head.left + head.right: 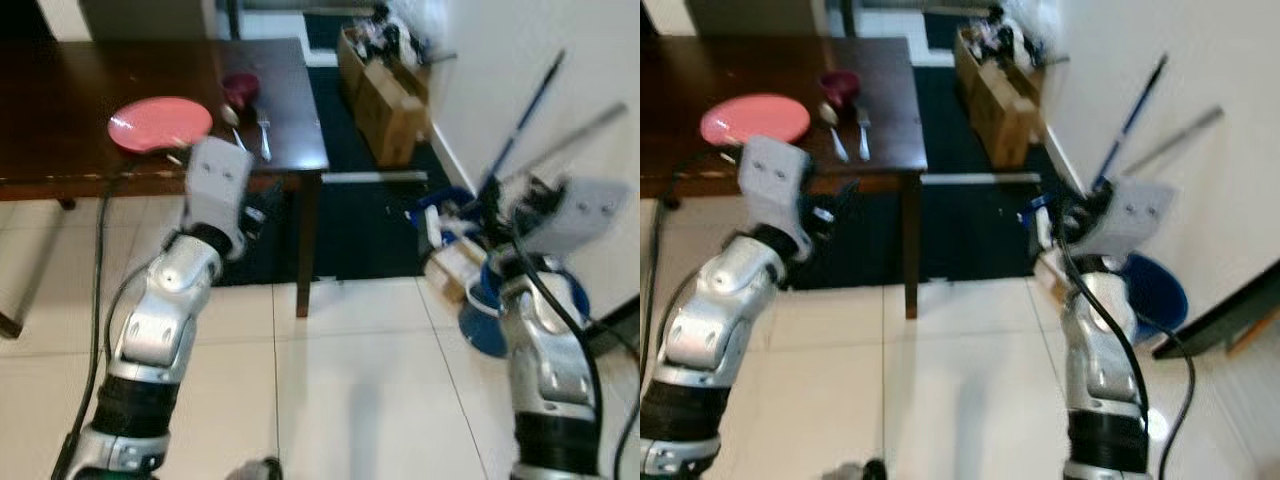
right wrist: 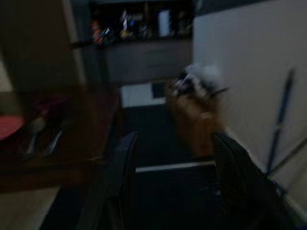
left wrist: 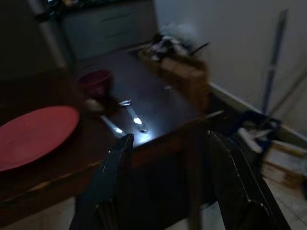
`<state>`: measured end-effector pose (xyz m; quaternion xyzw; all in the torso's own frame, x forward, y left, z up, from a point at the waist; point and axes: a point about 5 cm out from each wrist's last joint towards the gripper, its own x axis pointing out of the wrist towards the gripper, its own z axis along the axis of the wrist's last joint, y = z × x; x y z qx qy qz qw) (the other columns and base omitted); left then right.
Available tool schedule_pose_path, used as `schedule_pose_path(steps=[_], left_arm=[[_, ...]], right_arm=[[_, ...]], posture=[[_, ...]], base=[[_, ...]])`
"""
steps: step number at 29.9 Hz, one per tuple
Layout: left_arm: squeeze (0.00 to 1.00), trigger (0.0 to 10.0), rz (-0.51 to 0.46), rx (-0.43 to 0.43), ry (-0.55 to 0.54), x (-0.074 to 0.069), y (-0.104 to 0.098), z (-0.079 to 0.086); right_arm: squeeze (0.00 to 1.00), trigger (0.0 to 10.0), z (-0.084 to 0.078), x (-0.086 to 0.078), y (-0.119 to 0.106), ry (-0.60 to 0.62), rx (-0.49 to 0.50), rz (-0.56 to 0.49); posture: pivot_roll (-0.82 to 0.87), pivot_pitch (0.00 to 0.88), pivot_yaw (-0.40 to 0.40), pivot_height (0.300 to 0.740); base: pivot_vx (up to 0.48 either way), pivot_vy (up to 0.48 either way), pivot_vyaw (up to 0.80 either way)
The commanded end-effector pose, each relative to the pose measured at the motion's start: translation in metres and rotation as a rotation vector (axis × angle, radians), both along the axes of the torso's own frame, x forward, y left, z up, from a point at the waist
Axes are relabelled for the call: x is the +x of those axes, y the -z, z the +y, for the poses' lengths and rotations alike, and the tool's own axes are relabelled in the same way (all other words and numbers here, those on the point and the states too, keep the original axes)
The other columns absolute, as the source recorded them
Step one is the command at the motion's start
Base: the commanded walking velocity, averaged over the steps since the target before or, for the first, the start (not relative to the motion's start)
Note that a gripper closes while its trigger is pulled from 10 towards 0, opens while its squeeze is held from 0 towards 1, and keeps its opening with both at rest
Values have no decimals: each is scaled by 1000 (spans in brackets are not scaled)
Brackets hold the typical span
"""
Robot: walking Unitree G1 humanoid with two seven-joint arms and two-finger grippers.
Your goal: Setting the table
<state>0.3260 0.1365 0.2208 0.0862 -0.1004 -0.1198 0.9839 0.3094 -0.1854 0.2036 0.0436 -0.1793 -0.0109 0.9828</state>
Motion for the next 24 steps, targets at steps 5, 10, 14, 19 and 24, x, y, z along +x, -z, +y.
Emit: schedule_pose_path(steps=[5, 10, 14, 19, 24], left_arm=[[0, 10000, 11, 24, -93, -6, 10, 14], [0, 10000, 25, 21, -207, -16, 17, 35], [0, 10000, 35, 26, -238, -22, 21, 44], [0, 10000, 48, 34, -231, -25, 25, 45], [0, 10000, 56, 34, -226, -28, 27, 45]], right_arm=[[0, 10000, 19, -1, 13, -201, 3, 77], [0, 10000, 42, -1, 18, -354, 0, 109], [0, 10000, 48, 1, 19, -386, -24, 116], [0, 10000, 49, 5, 15, -398, -56, 110], [0, 10000, 43, 12, 14, -361, -96, 126]], posture=[[-90, 39, 61, 740], [-64, 40, 40, 740], [-53, 39, 33, 740], [-56, 36, 32, 740], [-50, 33, 25, 740]], base=[[480, 0, 0], [446, 0, 0], [390, 0, 0], [386, 0, 0], [380, 0, 0]])
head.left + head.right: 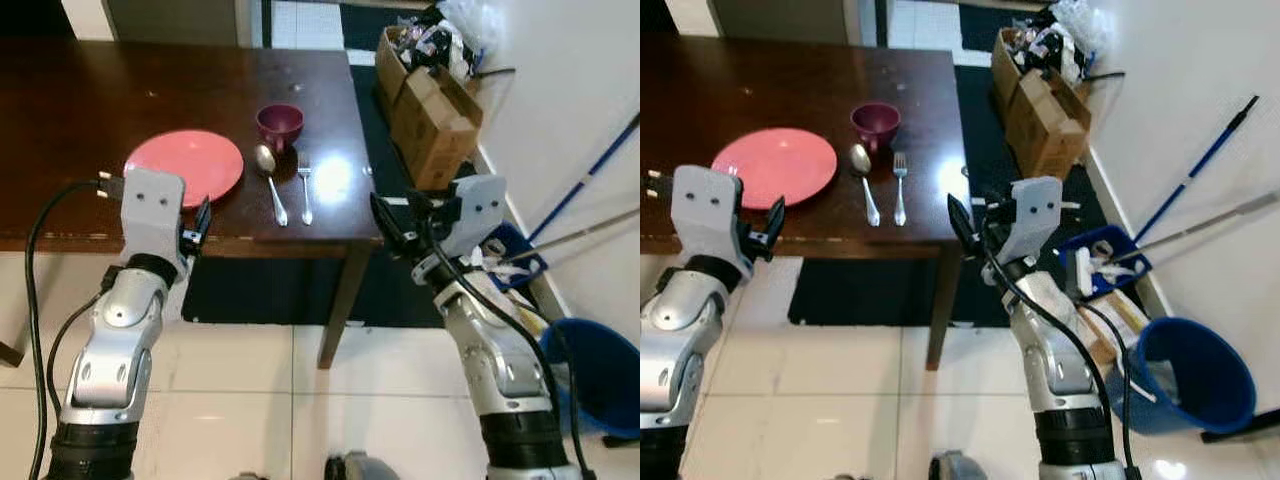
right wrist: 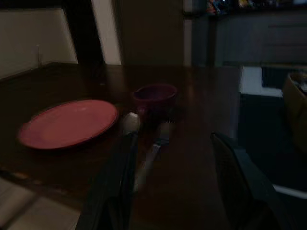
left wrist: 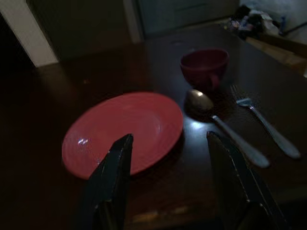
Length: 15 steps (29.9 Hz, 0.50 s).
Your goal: Setting the table
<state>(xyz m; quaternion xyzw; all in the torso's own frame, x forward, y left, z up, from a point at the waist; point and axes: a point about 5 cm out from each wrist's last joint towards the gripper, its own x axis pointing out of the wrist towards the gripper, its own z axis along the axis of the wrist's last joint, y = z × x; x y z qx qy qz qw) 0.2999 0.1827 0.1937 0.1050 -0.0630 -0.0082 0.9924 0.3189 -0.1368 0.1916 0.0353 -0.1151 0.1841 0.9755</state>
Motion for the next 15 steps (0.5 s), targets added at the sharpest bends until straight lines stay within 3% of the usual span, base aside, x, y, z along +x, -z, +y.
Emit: schedule_pose_path(steps=[1, 7, 15], left_arm=[[0, 10000, 5, 10, 8, -2, 0, -1], [0, 10000, 2, 6, 67, -2, -4, -7], [0, 10000, -2, 7, 64, 0, -4, -8]], right_arm=[[0, 10000, -6, 3, 2, 32, -16, 15], [0, 10000, -9, 9, 2, 71, -30, 16], [0, 10000, -6, 8, 4, 40, -37, 25]], posture=[[-50, 33, 25, 740], [-47, 30, 21, 740], [-54, 27, 24, 740]], base=[[379, 0, 0], [377, 0, 0], [364, 0, 0]])
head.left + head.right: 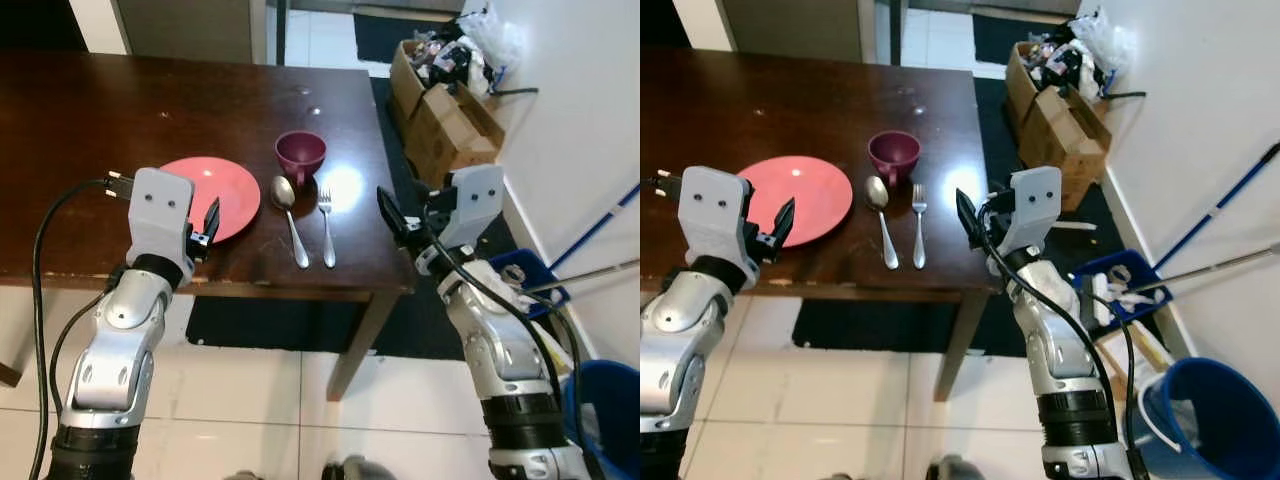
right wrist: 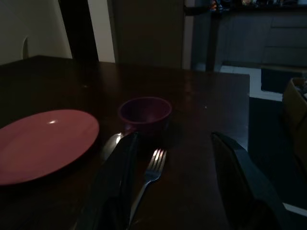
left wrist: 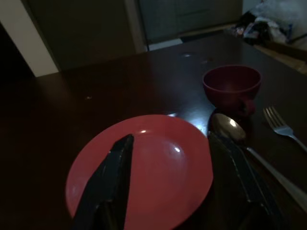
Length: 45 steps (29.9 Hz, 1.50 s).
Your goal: Setting the table
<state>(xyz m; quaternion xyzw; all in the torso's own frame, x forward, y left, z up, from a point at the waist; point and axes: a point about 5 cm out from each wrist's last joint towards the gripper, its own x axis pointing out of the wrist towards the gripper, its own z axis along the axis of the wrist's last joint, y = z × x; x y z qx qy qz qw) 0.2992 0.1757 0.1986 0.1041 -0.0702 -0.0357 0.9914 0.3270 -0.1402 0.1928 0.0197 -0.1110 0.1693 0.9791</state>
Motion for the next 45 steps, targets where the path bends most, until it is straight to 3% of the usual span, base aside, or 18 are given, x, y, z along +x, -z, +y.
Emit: schedule_pose_path(steps=[1, 8, 12, 15, 23, 24, 28, 38, 39, 40, 45], left_arm=[[0, 10000, 7, 6, 8, 0, 1, -2], [0, 10000, 6, 5, 19, 2, -1, -4], [0, 10000, 6, 16, 55, 5, -2, -10], [0, 10000, 18, 44, 138, 8, -3, -20], [0, 10000, 32, 17, 344, 9, -20, -34], [0, 10000, 37, 32, 423, 8, -28, -36], [0, 10000, 34, 113, 526, 6, -35, -36], [0, 10000, 40, 133, 534, 3, -39, -34], [0, 10000, 44, 133, 537, 2, -39, -33], [0, 10000, 49, 131, 538, 1, -39, -33], [0, 10000, 70, 129, 544, -3, -36, -33]], right_arm=[[0, 10000, -3, 0, 5, 7, -10, 22], [0, 10000, -3, 3, 7, 17, -51, 31], [0, 10000, 0, 4, 17, -3, -121, 82], [0, 10000, 3, 6, 27, -1, -145, 141], [0, 10000, 3, 13, 33, 61, -180, 207], [0, 10000, 7, 13, 36, 52, -188, 236], [0, 10000, 23, 10, 44, -33, -205, 305], [0, 10000, 31, 15, 65, 37, -269, 426], [98, 10000, 31, 16, 66, 45, -268, 437], [1000, 10000, 31, 15, 67, 54, -263, 448], [1000, 10000, 30, 13, 68, 58, -254, 477]], posture=[[-54, 27, 24, 740], [-57, 34, 26, 740], [-57, 35, 27, 740], [-58, 37, 28, 740], [-49, 54, 29, 740], [-42, 60, 29, 740], [-37, 74, 33, 740], [-21, 101, 26, 740], [-16, 113, 22, 740], [-13, 120, 19, 740], [-20, 135, 19, 740]], base=[[360, 0, 0], [358, 0, 0], [300, 0, 0], [85, 0, 0], [0, 0, 0], [0, 0, 0], [0, 0, 0], [0, 0, 0], [0, 0, 0], [0, 0, 0], [0, 0, 0]])
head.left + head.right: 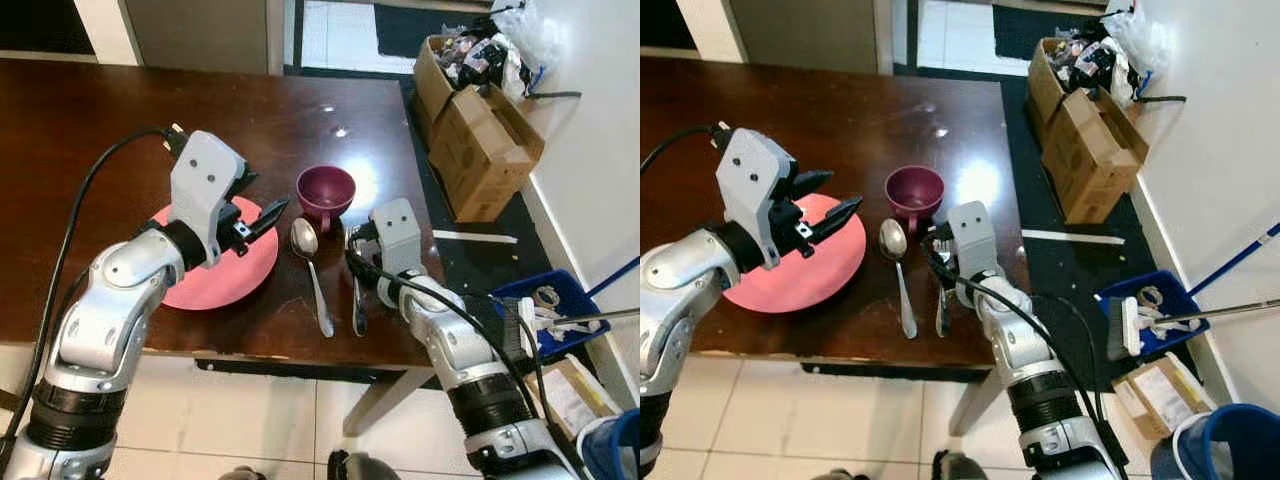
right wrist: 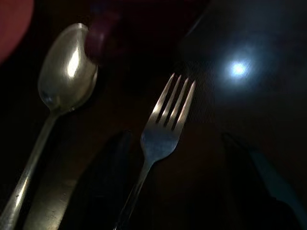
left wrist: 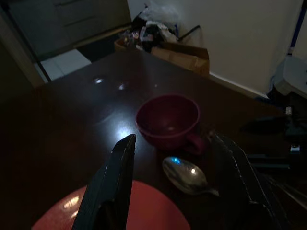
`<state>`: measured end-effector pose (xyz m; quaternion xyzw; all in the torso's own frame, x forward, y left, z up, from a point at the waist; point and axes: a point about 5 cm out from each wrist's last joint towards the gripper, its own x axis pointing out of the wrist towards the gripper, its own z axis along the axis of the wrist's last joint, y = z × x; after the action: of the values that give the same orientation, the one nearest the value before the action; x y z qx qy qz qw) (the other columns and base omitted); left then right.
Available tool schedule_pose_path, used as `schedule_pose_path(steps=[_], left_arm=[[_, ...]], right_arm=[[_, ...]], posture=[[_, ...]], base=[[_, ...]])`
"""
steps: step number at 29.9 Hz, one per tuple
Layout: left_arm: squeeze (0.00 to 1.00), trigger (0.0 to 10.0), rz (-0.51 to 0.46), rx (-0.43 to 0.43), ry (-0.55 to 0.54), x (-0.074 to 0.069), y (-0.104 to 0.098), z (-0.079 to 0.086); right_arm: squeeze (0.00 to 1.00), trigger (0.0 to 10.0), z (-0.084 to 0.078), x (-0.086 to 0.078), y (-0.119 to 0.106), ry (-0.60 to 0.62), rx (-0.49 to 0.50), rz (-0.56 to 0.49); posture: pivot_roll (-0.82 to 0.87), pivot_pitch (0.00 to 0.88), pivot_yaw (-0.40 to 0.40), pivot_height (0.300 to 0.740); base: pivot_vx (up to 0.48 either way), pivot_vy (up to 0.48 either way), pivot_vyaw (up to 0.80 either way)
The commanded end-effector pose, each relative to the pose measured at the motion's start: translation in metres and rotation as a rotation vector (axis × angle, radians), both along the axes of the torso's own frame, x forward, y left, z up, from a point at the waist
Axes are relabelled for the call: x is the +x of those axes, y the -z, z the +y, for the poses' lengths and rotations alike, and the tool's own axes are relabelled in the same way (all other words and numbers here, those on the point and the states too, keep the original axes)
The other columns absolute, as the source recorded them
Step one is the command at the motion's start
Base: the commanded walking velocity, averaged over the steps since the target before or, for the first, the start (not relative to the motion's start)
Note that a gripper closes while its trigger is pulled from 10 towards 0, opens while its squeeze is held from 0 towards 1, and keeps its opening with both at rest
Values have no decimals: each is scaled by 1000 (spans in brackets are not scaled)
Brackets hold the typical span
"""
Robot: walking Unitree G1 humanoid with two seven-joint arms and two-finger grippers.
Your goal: Setting the table
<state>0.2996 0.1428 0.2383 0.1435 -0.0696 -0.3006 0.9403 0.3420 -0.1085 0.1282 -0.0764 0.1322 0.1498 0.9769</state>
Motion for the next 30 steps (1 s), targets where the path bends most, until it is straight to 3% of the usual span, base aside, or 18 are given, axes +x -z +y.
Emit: schedule_pose_path(steps=[1, 3, 4, 5, 7, 16, 17, 18, 19, 21, 24, 25, 27, 30], left_arm=[[0, 10000, 25, 8, 15, -3, 5, 0], [0, 10000, 25, 8, 15, -3, 5, 0], [0, 10000, 27, 8, 16, -3, 5, 0], [0, 10000, 28, 9, 17, -3, 5, -1], [0, 10000, 31, 10, 16, -2, 5, -1], [0, 10000, 41, 8, 4, -4, 6, 0], [0, 10000, 41, 7, 3, -5, 6, -1], [0, 10000, 41, 6, 3, -5, 6, -1], [0, 10000, 41, 6, 3, -5, 6, -1], [0, 10000, 44, 3, 3, -6, 7, -2], [0, 10000, 49, -1, 6, -7, 9, -4], [0, 10000, 51, -2, 8, -8, 10, -5], [0, 10000, 56, -4, 12, -8, 11, -7], [0, 10000, 57, -5, 15, -7, 12, -8]], right_arm=[[1000, 10000, -1, -3, 5, 19, 20, 35], [1000, 10000, -1, -3, 5, 19, 20, 35], [439, 10000, 1, -3, 5, 7, 40, 42], [0, 10000, 4, -4, 4, -10, 63, 49], [0, 10000, 13, -7, 1, -68, 122, 67], [0, 9922, 12, -9, 17, -23, 83, 142], [0, 8235, 11, -9, 19, -17, 76, 148], [0, 8000, 10, -10, 20, -10, 66, 150], [0, 8000, 9, -11, 20, -5, 59, 151], [0, 10000, 4, -15, 21, 17, 53, 156], [0, 9686, -5, -21, 23, 48, 56, 166], [0, 4039, -8, -25, 25, 63, 55, 171], [0, 0, -16, -33, 31, 90, 54, 191], [0, 0, -22, -41, 35, 111, 57, 208]], posture=[[-20, 135, 19, 740], [-20, 135, 19, 740], [-20, 138, 19, 740], [-21, 140, 20, 740], [-21, 143, 21, 740], [-17, 141, 12, 740], [-17, 141, 12, 740], [-17, 141, 12, 740], [-17, 141, 12, 740], [-23, 141, 3, 740], [-28, 141, 1, 740], [-33, 141, 1, 740], [-39, 142, 2, 740], [-39, 142, 2, 740]], base=[[0, 0, 0], [0, 0, 0], [0, 0, 0], [0, 0, 0], [0, 0, 0], [0, 0, 0], [0, 0, 0], [0, 0, 0], [0, 0, 0], [0, 0, 0], [0, 0, 0], [0, 0, 0], [0, 0, 0], [0, 0, 0]])
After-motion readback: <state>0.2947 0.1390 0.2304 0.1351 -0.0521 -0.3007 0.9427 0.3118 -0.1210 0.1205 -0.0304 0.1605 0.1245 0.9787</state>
